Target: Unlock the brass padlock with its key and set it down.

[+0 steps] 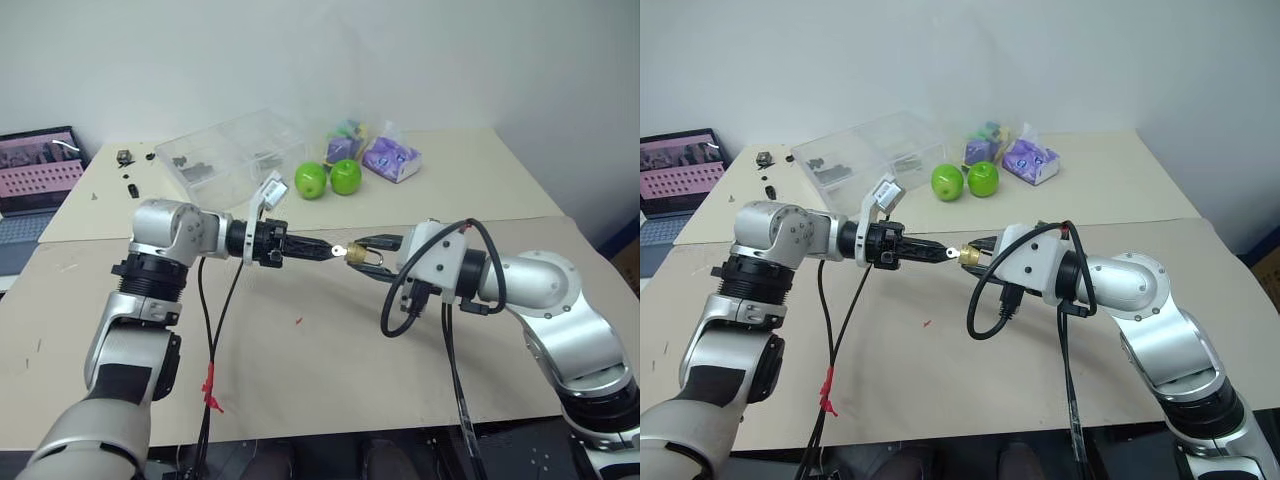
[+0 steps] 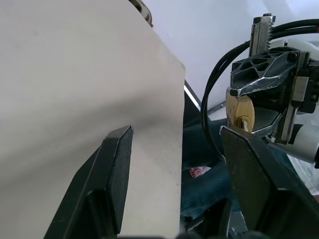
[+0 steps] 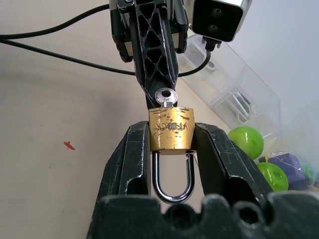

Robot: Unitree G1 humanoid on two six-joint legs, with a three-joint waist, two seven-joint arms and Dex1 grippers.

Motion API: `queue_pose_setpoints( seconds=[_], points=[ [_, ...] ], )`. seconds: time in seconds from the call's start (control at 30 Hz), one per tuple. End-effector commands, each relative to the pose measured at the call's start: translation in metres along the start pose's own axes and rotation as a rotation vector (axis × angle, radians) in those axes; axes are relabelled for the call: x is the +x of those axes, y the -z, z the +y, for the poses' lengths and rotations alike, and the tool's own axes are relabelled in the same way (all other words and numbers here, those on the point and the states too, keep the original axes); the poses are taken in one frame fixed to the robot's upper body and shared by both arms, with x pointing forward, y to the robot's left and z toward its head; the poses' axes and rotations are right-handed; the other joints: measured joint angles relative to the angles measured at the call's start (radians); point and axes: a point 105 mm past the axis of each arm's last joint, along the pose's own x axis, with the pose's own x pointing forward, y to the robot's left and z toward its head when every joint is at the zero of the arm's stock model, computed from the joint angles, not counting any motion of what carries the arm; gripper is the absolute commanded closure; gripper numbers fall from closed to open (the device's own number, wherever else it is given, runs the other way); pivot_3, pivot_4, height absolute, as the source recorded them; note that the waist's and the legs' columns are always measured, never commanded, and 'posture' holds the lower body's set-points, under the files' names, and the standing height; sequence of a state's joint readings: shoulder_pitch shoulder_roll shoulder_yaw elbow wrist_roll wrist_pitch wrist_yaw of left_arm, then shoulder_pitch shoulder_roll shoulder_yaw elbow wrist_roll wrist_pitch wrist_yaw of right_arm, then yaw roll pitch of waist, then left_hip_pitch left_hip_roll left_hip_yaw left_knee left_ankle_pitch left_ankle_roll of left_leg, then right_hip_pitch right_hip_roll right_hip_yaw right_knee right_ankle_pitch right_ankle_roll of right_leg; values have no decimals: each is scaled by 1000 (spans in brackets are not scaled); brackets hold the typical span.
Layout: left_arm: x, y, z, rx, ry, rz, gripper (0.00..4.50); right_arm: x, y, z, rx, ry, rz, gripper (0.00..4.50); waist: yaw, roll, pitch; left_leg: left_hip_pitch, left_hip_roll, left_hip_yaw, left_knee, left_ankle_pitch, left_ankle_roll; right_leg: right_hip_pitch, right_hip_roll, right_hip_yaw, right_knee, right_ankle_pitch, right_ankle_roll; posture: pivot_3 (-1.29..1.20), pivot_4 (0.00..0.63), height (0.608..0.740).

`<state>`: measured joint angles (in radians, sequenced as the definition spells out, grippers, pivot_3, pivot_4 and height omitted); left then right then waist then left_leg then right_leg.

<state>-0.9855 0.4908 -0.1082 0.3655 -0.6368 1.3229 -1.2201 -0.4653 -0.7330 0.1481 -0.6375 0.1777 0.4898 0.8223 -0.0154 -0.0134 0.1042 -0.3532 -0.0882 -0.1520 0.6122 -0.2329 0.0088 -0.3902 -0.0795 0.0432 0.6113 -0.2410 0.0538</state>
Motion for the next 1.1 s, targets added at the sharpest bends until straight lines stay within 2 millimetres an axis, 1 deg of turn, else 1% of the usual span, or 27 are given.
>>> queue_pose_setpoints(
  seconds=[0.03, 0.13, 0.4, 0.6, 0.8, 0.97, 1.1],
  points=[
    [-4, -11, -20, 51, 48, -12, 1535, -4, -9, -6, -54, 34, -26, 3584, 0, 0, 0, 0, 0, 0, 0, 0, 0, 0, 0, 0, 0, 0, 0, 0, 150, 740],
    [-5, -10, -23, 50, 55, -10, 1535, -4, -7, -6, -54, 33, -21, 3584, 0, 0, 0, 0, 0, 0, 0, 0, 0, 0, 0, 0, 0, 0, 0, 0, 150, 740],
    [-6, -7, -26, 72, 55, 6, 1535, -13, 16, -6, -39, 38, 36, 3584, 2, 0, 0, 0, -1, 0, 0, 0, 0, 0, -1, 0, 0, 0, 0, 0, 150, 740],
    [-5, -7, -27, 79, 56, 5, 1535, -16, 23, -8, -35, 39, 50, 3584, 1, 0, 0, 0, -1, 1, 0, 0, 0, 0, -1, 1, 0, 0, 0, 0, 150, 740],
    [-4, -7, -25, 81, 51, 3, 1535, -14, 21, -8, -41, 38, 44, 3584, 1, 0, 0, 0, 0, 1, 0, 0, 0, 0, -1, 1, 0, 0, 0, 0, 150, 740],
    [4, -6, -21, 72, 57, -1, 1535, -12, 13, -8, -47, 41, 25, 3584, 2, 0, 0, 0, -1, 1, 0, 0, 0, 0, -2, 1, -1, 0, 0, 0, 150, 740],
    [10, -7, -21, 77, 74, 0, 1535, -10, 8, -8, -48, 42, 16, 3584, 2, 0, 0, 0, -1, 1, 0, 0, 0, 0, -2, 1, -1, 0, 0, 0, 150, 740]
  ],
)
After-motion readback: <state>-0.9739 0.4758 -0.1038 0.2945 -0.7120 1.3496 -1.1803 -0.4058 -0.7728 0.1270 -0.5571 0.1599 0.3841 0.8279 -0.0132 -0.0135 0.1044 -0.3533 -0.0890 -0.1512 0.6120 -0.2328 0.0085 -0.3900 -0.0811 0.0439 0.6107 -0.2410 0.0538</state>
